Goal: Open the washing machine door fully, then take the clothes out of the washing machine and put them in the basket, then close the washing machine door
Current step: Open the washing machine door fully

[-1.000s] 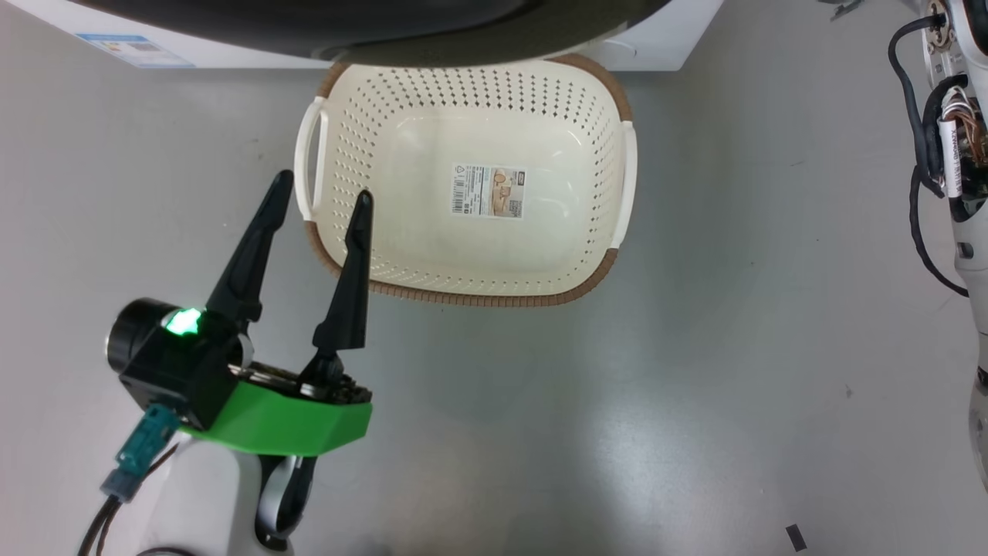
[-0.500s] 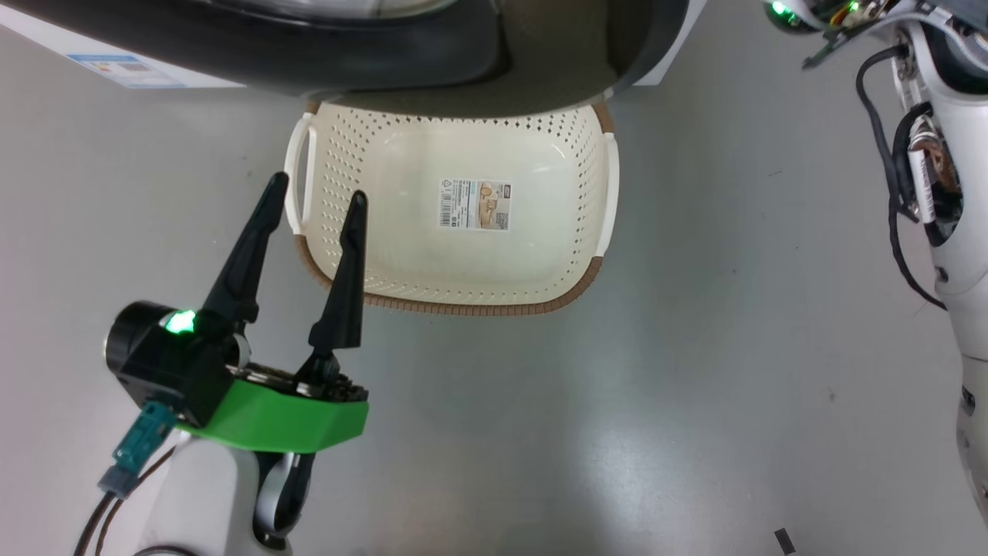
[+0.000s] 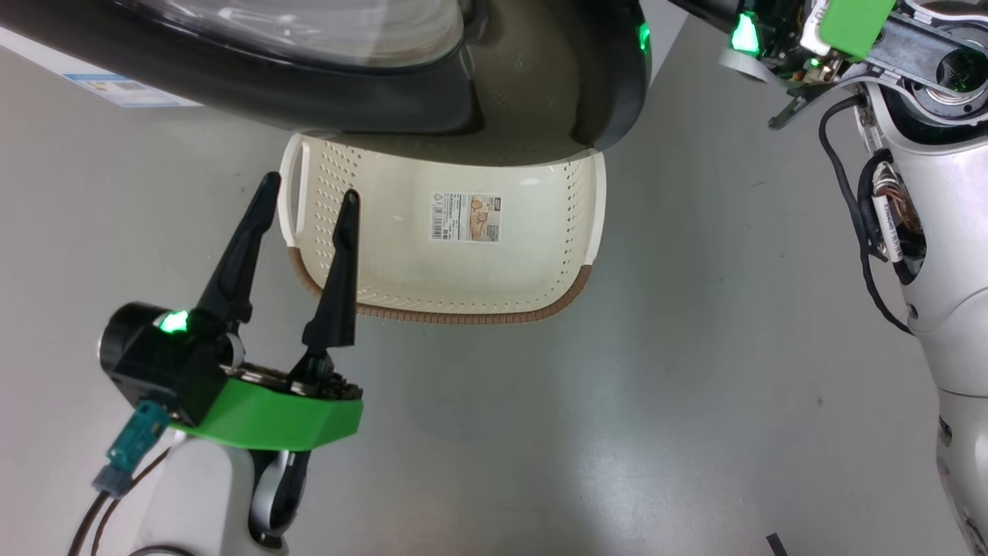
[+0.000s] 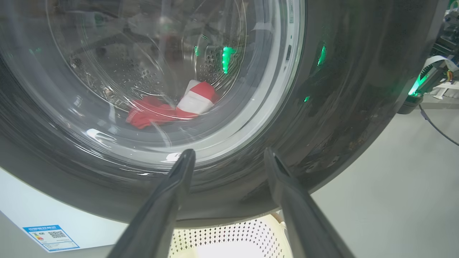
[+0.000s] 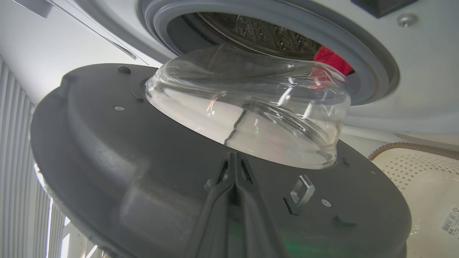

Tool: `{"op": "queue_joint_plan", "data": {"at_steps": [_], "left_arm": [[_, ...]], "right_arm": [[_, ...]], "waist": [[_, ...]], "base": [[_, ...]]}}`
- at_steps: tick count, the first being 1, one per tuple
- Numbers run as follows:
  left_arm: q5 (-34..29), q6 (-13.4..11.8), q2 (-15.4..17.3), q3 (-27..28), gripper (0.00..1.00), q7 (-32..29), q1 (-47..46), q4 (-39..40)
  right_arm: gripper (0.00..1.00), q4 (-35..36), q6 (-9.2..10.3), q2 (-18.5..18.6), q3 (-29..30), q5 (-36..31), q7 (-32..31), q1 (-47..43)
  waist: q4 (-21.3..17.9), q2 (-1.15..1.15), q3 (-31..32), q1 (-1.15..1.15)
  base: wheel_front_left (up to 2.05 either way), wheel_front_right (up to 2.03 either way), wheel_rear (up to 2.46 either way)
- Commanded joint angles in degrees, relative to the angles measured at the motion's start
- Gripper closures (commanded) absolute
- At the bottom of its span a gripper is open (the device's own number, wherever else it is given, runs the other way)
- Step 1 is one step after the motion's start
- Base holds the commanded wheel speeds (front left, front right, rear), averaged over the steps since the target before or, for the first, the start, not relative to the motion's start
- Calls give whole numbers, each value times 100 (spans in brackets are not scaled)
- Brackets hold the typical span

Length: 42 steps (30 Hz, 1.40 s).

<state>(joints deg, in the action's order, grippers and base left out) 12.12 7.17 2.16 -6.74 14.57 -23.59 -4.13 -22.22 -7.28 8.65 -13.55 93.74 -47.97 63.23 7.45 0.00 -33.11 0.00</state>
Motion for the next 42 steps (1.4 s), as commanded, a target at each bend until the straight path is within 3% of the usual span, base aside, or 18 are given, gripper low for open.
{"op": "queue_joint_plan", "data": {"at_steps": [1,7,8,9,10,12,19,27,32,36,42], "left_arm": [[-22,32,112,200,0,43,86,136],[-78,32,116,233,0,43,77,140],[-73,32,115,236,0,43,74,139],[-68,32,114,240,0,43,72,139],[-62,32,113,245,0,43,68,138],[-59,32,112,247,0,43,65,135],[64,32,101,261,0,43,39,189],[138,32,93,322,0,43,-8,150],[131,32,87,343,0,43,-25,117],[75,32,82,370,0,43,-23,87],[-9,32,77,381,0,43,-14,79]], "right_arm": [[100,204,-21,-169,-15,37,-50,-153],[100,171,-21,-211,57,-210,264,-158],[67,140,-21,-219,78,-269,364,-151],[6,110,-21,-227,97,-335,474,-147],[0,104,-21,-231,108,-402,575,-145],[0,113,-21,-228,122,-487,703,-153],[0,611,-21,-50,93,-1292,2004,-496],[0,1095,-21,401,-656,-2302,3601,-1041],[0,874,-21,685,-1055,-3089,4961,-1380],[0,422,-21,675,-1156,-3592,5946,-1621],[0,61,-21,387,-652,-4535,6290,-1894]], "waist": [[-4,0,-8,0],[-25,0,-46,0],[-29,0,-49,0],[-34,0,-52,0],[-38,0,-56,0],[-43,0,-59,0],[-96,0,-84,0],[-234,0,-96,0],[-261,0,-60,0],[-261,0,-15,0],[-257,0,41,0]], "base": [[0,0,0],[0,0,0],[0,0,0],[0,0,0],[0,0,0],[0,0,0],[0,0,0],[0,0,0],[0,0,0],[0,0,0],[0,0,0]]}}
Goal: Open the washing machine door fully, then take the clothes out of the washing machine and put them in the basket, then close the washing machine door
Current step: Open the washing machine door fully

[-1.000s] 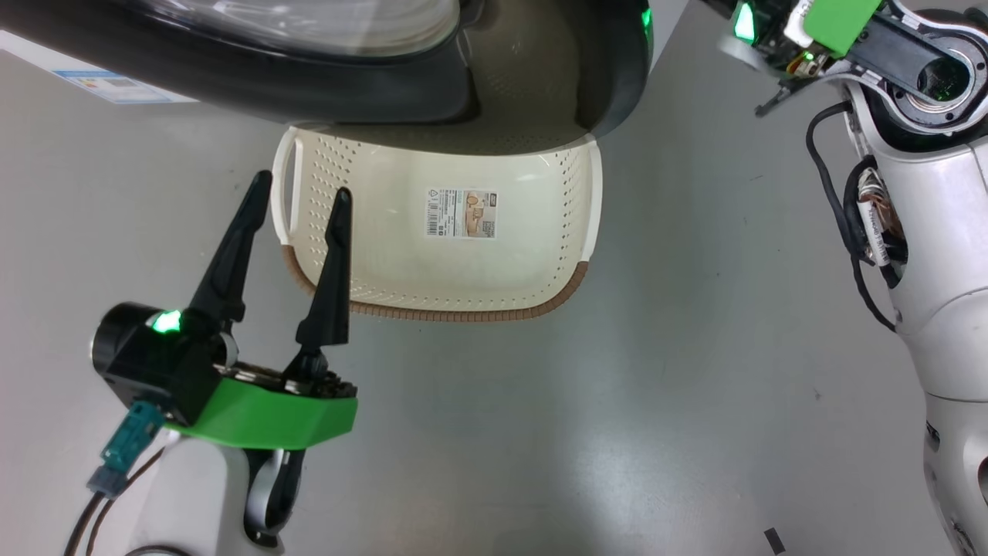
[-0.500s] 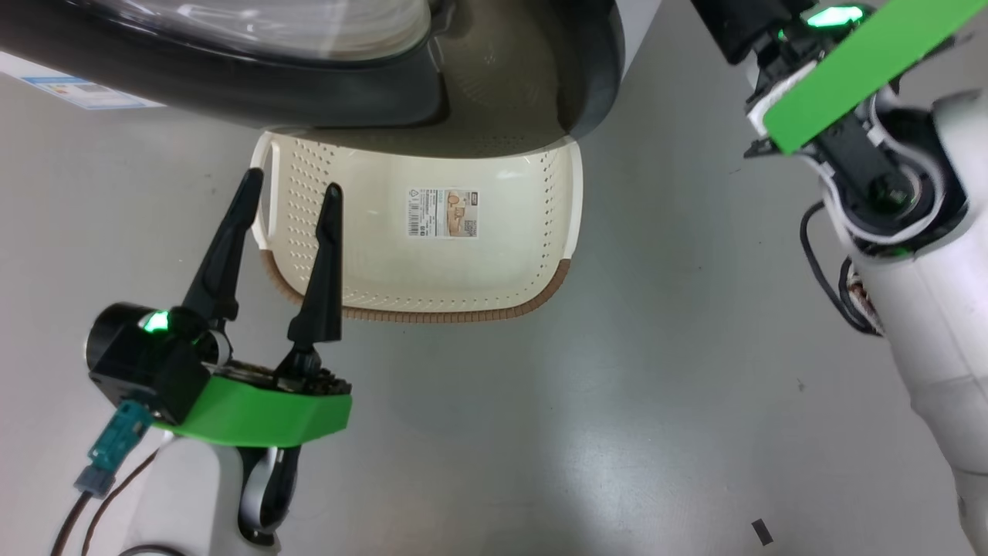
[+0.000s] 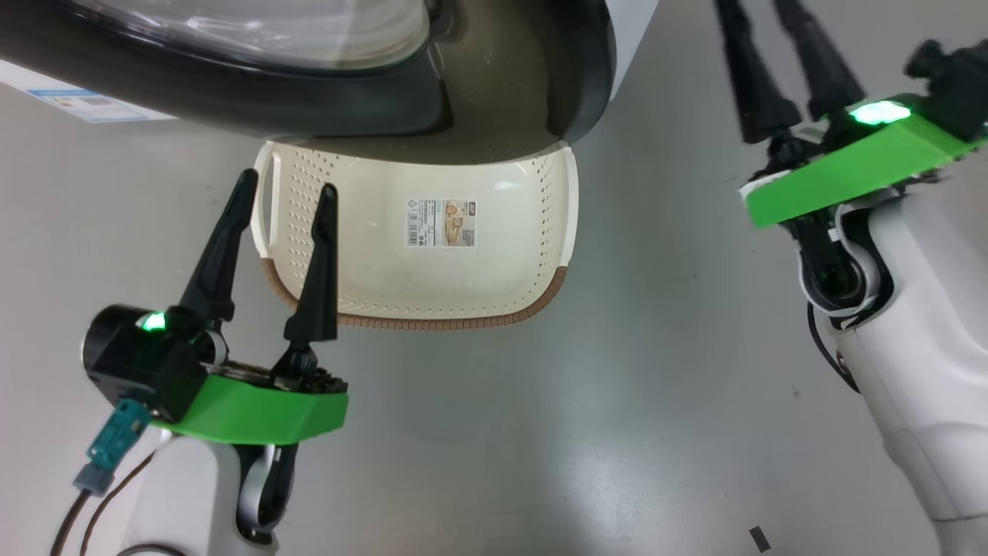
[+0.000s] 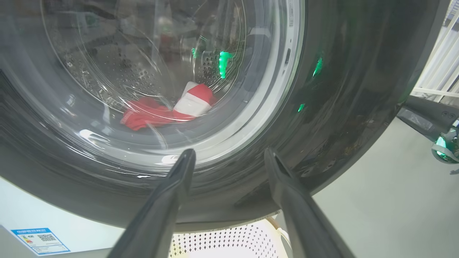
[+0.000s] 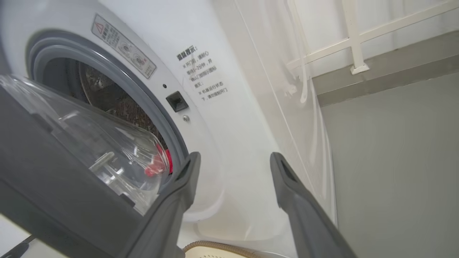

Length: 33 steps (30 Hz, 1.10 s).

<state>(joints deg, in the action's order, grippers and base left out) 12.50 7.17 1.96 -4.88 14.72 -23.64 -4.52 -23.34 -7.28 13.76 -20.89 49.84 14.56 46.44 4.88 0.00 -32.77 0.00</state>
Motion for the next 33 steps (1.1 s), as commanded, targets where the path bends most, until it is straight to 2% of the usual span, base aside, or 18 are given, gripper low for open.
{"op": "queue_joint_plan", "data": {"at_steps": [1,7,12,22,33], "left_arm": [[-48,32,97,197,0,28,-5,119],[-16,32,94,218,0,28,14,129],[17,32,93,136,0,28,18,168],[-2,32,92,105,0,28,31,192],[34,32,92,101,0,28,45,182]], "right_arm": [[0,250,-21,-224,347,-402,38,-308],[0,930,-21,-920,1630,-1921,42,-1239],[0,1521,-21,-1078,2217,-2854,43,-1743],[0,2291,-21,-1087,2024,-3725,43,-2385],[0,2322,-21,-1088,1804,-3842,43,-2756]], "waist": [[4,0,17,0],[65,0,102,0],[98,0,122,0],[112,0,137,0],[98,0,129,0]], "base": [[0,0,0],[0,0,0],[0,0,0],[0,0,0],[0,0,0]]}}
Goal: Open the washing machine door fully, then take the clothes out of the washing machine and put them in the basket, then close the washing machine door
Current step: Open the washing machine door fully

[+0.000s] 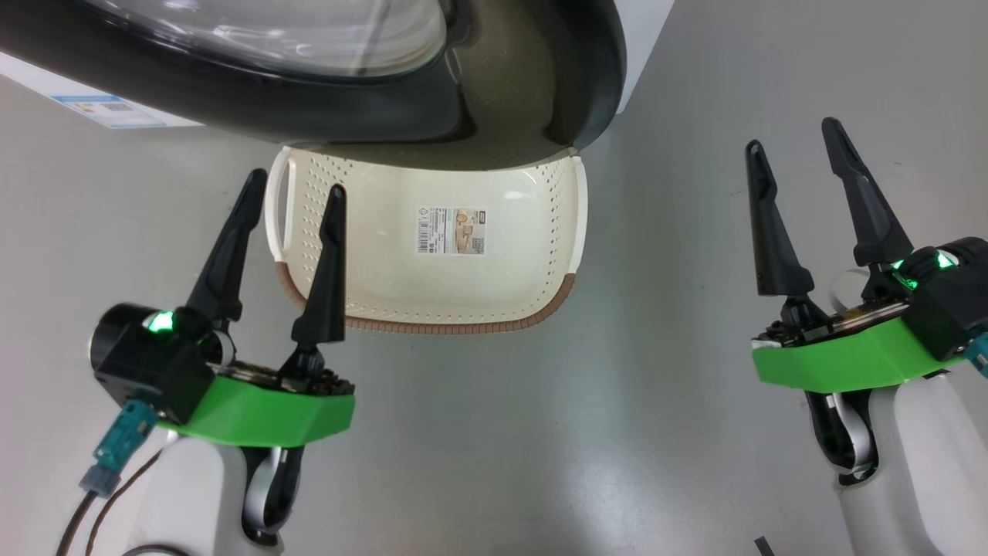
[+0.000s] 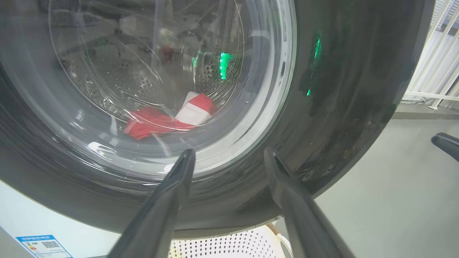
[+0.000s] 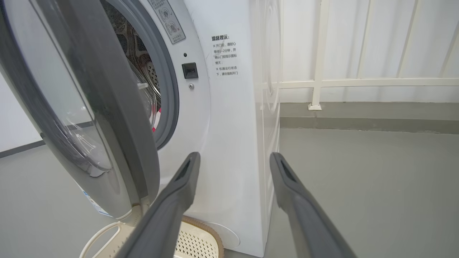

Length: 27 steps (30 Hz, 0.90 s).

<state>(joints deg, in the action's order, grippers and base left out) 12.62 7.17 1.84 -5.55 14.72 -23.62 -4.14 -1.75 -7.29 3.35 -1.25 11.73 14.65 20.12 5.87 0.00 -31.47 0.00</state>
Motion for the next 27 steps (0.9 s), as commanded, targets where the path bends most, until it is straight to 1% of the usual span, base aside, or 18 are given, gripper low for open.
{"op": "queue_joint_plan", "data": {"at_steps": [1,5,6,7,8,9,11,12,13,17,20,23,24,27], "left_arm": [[20,32,104,165,0,28,40,141],[12,32,104,157,0,28,37,128],[11,32,104,154,0,28,40,121],[11,32,104,152,0,28,43,115],[11,32,104,151,0,28,46,110],[12,32,104,150,0,28,47,107],[9,32,104,147,0,28,52,100],[7,32,104,148,0,28,53,101],[6,32,104,146,0,28,53,102],[6,32,104,136,0,28,45,97],[15,32,104,132,0,28,35,83],[29,32,104,128,0,28,34,77],[29,32,104,128,0,28,34,77],[45,32,104,128,0,28,43,77]], "right_arm": [[0,166,-20,-46,-172,-20,34,-123],[0,145,-20,-46,-258,-11,35,-111],[15,130,-20,-46,-269,10,35,-114],[22,119,-20,-46,-274,38,35,-115],[22,112,-20,-46,-278,55,35,-113],[40,103,-20,-46,-282,62,35,-110],[65,93,-20,-46,-291,74,35,-104],[87,87,-20,-46,-295,79,35,-97],[100,79,-20,-46,-298,90,35,-88],[100,-18,-20,-46,-312,243,35,1],[100,-150,-20,-46,-276,545,35,157],[100,-365,-20,-47,-312,996,35,384],[100,-365,-20,-47,-312,996,35,384],[100,-666,-20,-47,-423,1818,35,672]], "waist": [[-4,0,-3,0],[-23,0,2,0],[-28,0,8,0],[-33,0,14,0],[-39,0,18,0],[-44,0,21,0],[-57,0,29,0],[-64,0,29,0],[-68,0,30,0],[-70,0,36,0],[-58,0,48,0],[-34,0,64,0],[-34,0,64,0],[-6,0,80,0]], "base": [[0,0,0],[0,0,0],[0,0,0],[0,0,0],[0,0,0],[0,0,0],[0,0,0],[0,0,0],[0,0,0],[0,0,0],[0,0,0],[0,0,0],[0,0,0],[0,0,0]]}}
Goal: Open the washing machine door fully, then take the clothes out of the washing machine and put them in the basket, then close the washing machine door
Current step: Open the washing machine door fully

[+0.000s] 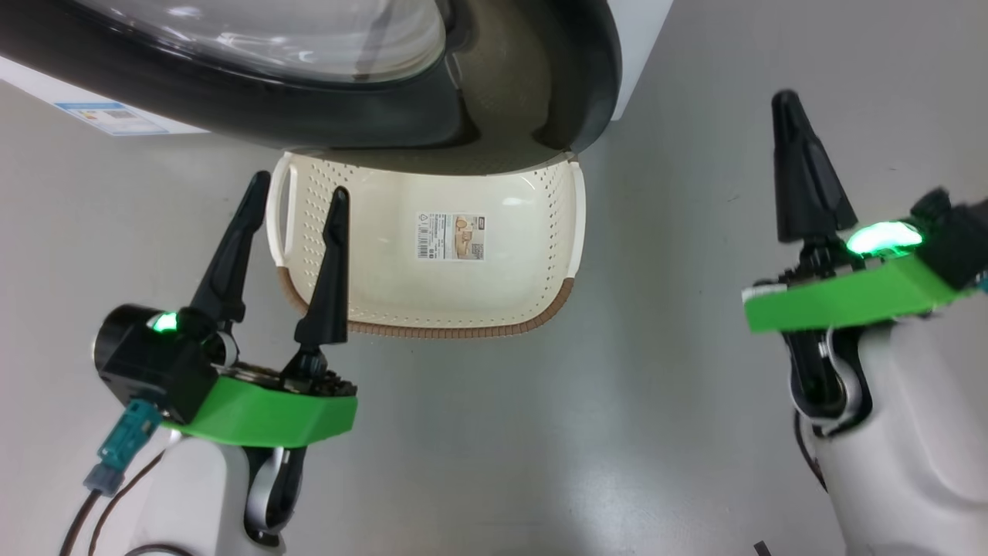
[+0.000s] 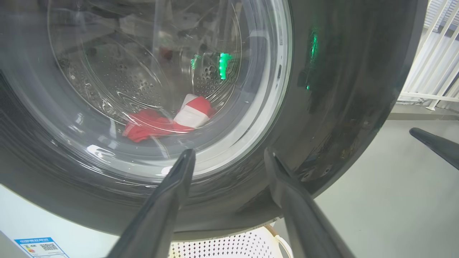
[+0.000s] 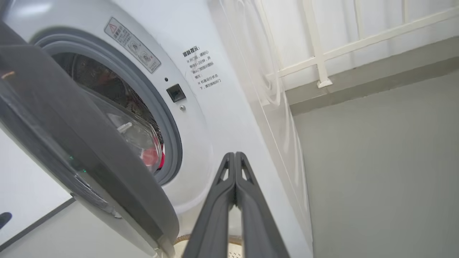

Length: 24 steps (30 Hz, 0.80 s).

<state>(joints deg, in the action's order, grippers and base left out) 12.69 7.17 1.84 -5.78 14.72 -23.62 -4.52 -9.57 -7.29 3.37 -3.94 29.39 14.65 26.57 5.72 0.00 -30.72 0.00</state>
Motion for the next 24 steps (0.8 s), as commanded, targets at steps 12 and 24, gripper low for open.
{"op": "queue_joint_plan", "data": {"at_steps": [12,24], "left_arm": [[59,32,104,199,0,28,109,124],[75,32,104,179,0,28,119,75]], "right_arm": [[100,-861,-20,-49,-1152,4288,-475,1630],[100,-993,-20,119,-1211,6542,-2989,2723]], "waist": [[88,0,19,0],[169,0,4,0]], "base": [[0,0,0],[0,0,0]]}}
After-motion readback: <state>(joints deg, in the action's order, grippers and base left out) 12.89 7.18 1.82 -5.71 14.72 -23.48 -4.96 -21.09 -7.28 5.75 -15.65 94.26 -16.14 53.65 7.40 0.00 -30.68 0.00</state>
